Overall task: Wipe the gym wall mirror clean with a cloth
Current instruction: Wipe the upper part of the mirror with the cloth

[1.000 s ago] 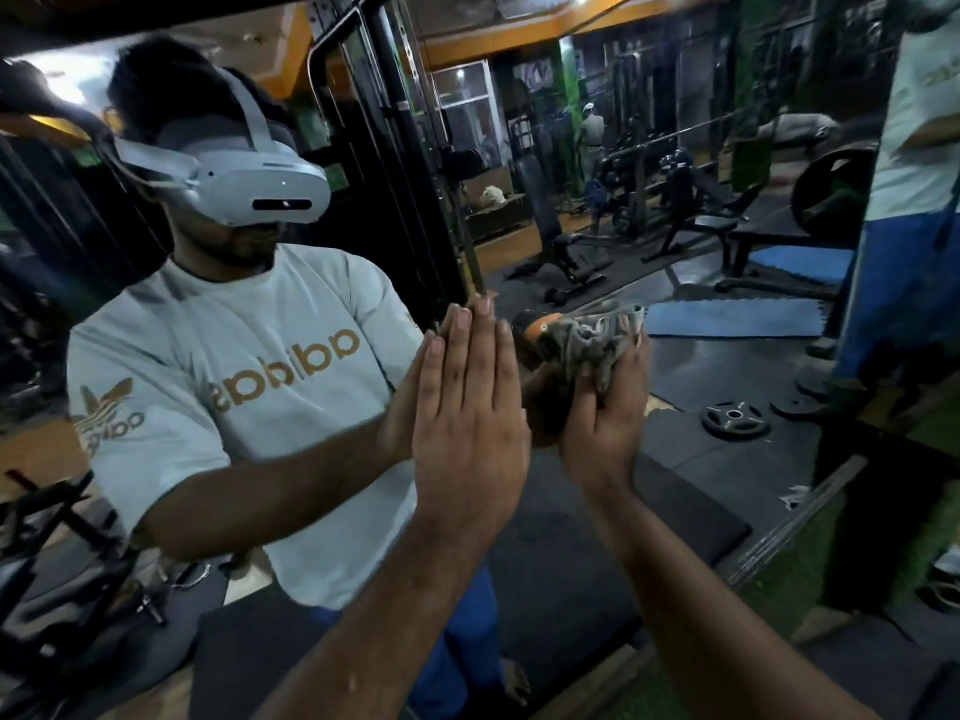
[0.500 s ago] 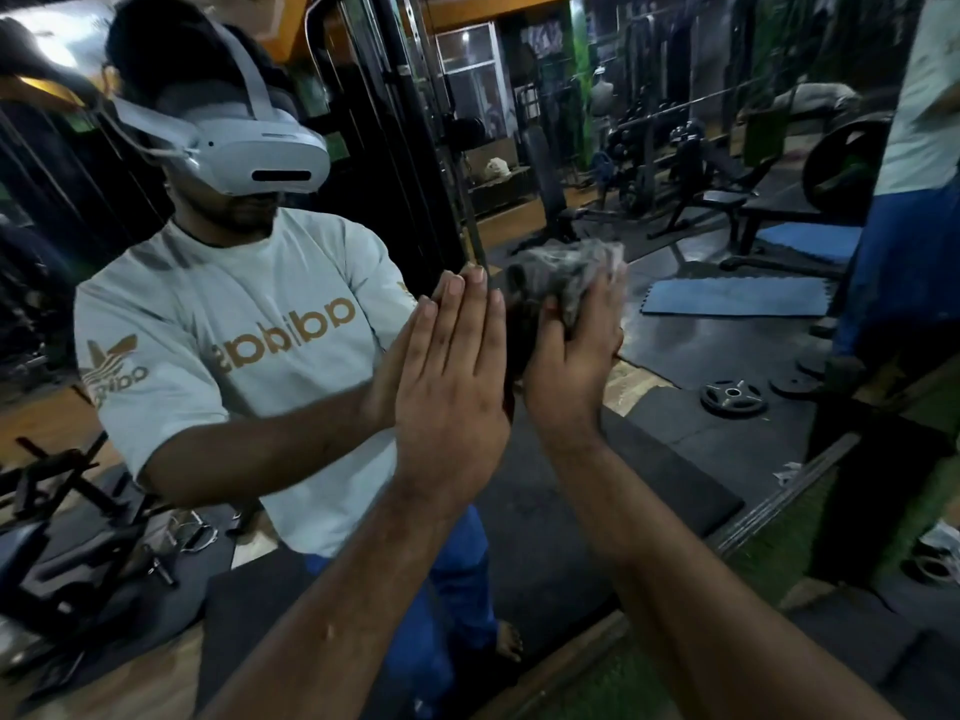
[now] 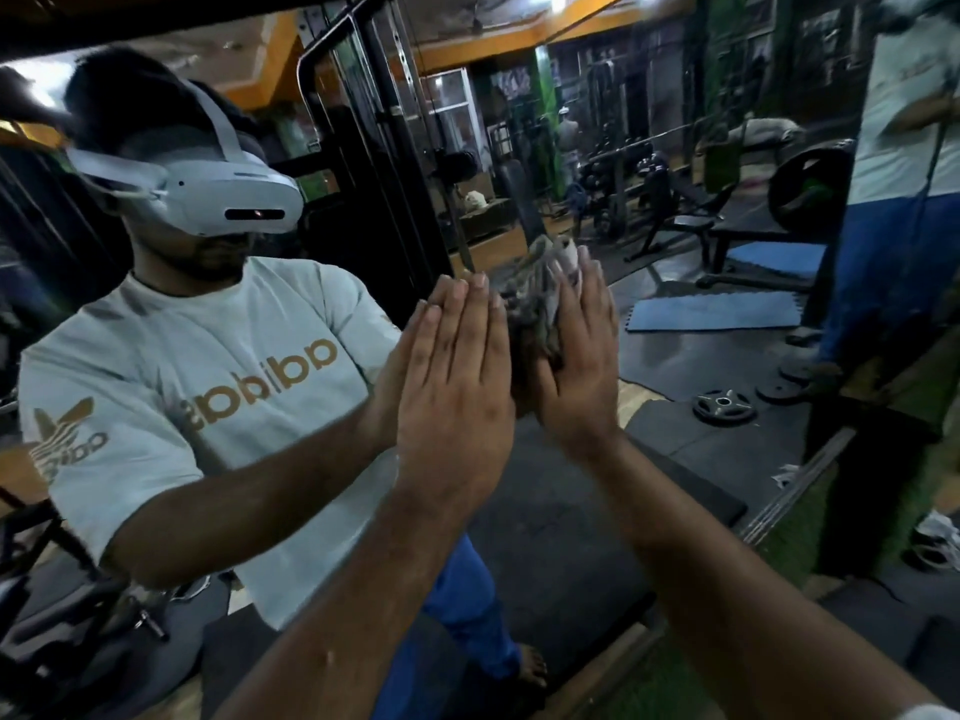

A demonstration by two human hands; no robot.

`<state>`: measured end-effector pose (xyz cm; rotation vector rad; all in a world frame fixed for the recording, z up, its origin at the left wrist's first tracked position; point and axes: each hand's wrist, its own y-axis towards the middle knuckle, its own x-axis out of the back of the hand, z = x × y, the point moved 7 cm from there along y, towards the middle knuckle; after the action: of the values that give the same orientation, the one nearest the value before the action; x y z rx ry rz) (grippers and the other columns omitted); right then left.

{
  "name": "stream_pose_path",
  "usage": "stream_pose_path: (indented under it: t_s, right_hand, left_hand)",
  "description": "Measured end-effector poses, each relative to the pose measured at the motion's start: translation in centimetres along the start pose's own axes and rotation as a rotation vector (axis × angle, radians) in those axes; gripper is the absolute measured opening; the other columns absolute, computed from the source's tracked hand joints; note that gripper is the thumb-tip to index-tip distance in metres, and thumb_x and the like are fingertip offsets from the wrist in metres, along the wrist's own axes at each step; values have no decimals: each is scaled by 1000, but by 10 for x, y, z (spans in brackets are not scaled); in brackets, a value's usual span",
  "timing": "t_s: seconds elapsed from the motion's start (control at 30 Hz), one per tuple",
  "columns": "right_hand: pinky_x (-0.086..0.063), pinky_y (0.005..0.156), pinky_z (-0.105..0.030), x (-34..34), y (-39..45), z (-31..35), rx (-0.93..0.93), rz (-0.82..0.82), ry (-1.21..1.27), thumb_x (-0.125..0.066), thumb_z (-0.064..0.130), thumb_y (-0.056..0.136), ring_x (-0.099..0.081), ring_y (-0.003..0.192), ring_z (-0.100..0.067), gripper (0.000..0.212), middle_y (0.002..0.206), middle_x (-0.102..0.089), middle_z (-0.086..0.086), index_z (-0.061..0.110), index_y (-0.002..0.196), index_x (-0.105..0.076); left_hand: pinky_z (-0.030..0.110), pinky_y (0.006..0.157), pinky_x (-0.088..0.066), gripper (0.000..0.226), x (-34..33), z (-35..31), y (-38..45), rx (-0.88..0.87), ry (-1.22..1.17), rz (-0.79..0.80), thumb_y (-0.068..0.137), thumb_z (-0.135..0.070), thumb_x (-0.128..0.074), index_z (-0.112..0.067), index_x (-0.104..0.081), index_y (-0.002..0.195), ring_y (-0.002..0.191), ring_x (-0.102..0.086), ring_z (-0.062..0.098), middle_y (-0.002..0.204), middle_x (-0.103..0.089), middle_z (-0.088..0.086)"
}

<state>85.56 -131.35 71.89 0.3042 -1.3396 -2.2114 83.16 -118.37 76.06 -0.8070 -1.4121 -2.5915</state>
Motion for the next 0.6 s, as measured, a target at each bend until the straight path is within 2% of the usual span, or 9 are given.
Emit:
stream_pose_path:
  t_s: [0.07, 0.17, 0.2, 0.23, 0.3, 0.37, 0.43, 0.53, 0.6]
  right_hand:
    - [-19, 128, -57, 4, -9, -20, -132, -78, -11, -44, 36, 102, -14, 161, -28, 69, 172, -22, -15, 6, 162, -30]
    - [-15, 129, -54, 3, -7, -12, -509, -209, 150, -42, 40, 100, -11, 161, -20, 73, 174, -19, -7, 14, 165, -24]
    - [-14, 130, -53, -2, -1, 6, -503, -189, 177, -43, 37, 101, -10, 161, -19, 71, 174, -19, -6, 15, 166, -25]
    - [-12, 130, -53, -8, 3, 27, -406, -148, 186, -45, 33, 103, -9, 162, -20, 67, 174, -19, -7, 15, 165, -26]
    - [-12, 130, -55, -19, -2, 66, -92, -45, 126, -48, 22, 103, -12, 162, -26, 62, 172, -22, -13, 14, 162, -31]
    - [-16, 128, -61, -25, -22, 68, 70, 6, 39, -47, 20, 101, -16, 161, -31, 61, 171, -24, -17, 9, 160, -33]
    - [-21, 125, -62, -23, -45, 42, -63, -62, 20, -44, 22, 105, -18, 161, -28, 58, 170, -27, -14, 9, 161, -34]
    - [-24, 126, -58, -24, -59, 18, -466, -231, 221, -42, 34, 104, -23, 159, -21, 61, 169, -32, -4, 15, 161, -34]
    - [-23, 127, -56, -30, -53, 31, -525, -206, 334, -44, 36, 102, -22, 159, -20, 62, 169, -32, -3, 18, 160, -36]
  left_hand:
    - [45, 127, -6, 73, 7, 10, -12, 35, 29, -29, 97, -26, -58, 3, -26, 156, 154, -13, 34, 165, -18, 23]
    - [47, 127, -9, 80, 17, 24, -27, 90, 29, -34, 95, -33, -59, 3, -24, 156, 155, -12, 34, 165, -15, 23]
    - [47, 127, -8, 82, 20, 28, -30, 105, 24, -33, 93, -33, -60, 3, -23, 156, 155, -11, 34, 165, -14, 23]
    - [47, 127, -6, 84, 23, 32, -33, 117, 19, -28, 93, -33, -61, 4, -22, 157, 155, -9, 35, 165, -13, 24]
    - [48, 127, -5, 86, 24, 40, -38, 130, 30, -4, 93, -33, -61, 4, -18, 157, 155, -6, 35, 166, -9, 24]
    - [48, 126, -6, 88, 21, 47, -43, 113, 45, 22, 93, -32, -60, 5, -14, 158, 156, -3, 35, 167, -4, 23]
    - [48, 126, -7, 88, 20, 50, -46, 82, 56, 32, 93, -34, -59, 5, -13, 157, 156, -4, 35, 167, -4, 23]
    - [49, 126, -7, 86, 19, 48, -46, 67, 91, 24, 95, -36, -55, 6, -13, 157, 155, -4, 36, 166, -4, 25]
    - [49, 126, -7, 80, 20, 45, -46, 66, 92, 20, 98, -31, -48, 6, -9, 157, 155, -2, 36, 166, -2, 25]
